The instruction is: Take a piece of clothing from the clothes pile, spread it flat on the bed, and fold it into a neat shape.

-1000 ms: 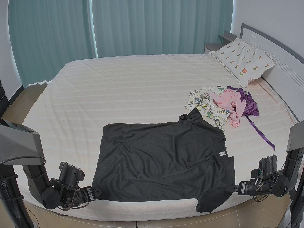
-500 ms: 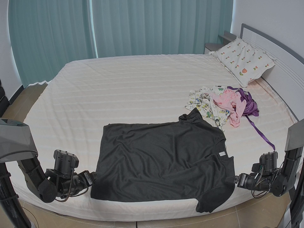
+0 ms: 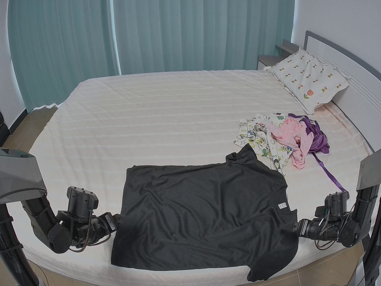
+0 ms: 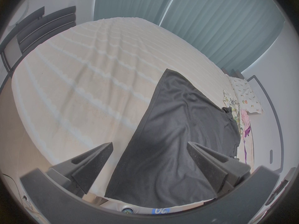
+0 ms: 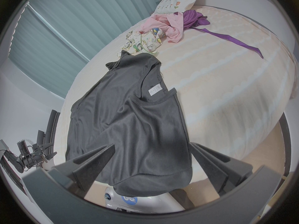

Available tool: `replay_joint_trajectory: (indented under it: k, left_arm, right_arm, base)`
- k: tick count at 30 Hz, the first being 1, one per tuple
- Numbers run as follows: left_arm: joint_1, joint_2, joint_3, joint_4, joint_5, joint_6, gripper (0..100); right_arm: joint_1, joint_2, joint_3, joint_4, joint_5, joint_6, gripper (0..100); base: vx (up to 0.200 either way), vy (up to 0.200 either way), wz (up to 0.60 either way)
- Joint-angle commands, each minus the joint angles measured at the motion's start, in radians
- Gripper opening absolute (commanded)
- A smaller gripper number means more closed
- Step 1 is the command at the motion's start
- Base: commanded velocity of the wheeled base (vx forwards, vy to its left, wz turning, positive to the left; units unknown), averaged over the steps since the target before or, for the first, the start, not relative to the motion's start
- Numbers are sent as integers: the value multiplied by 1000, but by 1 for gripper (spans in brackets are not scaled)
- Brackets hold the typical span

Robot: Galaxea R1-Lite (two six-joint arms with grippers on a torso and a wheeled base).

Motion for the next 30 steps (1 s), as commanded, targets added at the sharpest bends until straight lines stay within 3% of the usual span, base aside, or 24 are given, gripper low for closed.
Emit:
replay_joint_trajectory:
  k: [1,6,11,24,30]
  left_arm:
    - [0,1,-4,-3,0,-6,100]
    - [-3,1,1,-1,0,-12,100]
    - [-9,2,2,-1,0,-12,100]
    - [-14,-1,-2,-6,-22,-19,100]
    - [-14,-1,-5,-6,-31,-37,100]
  right_arm:
    - [1,1,1,-1,-1,-1,100]
    - [7,3,4,0,-3,-1,100]
    - [9,0,11,-1,-3,-3,100]
    - [16,3,11,0,-6,-3,100]
    - [16,3,11,0,-6,-3,100]
  base:
    - [0,0,0]
    - [0,0,0]
    - [200,0,0]
    - [0,0,0]
    - [0,-200,0]
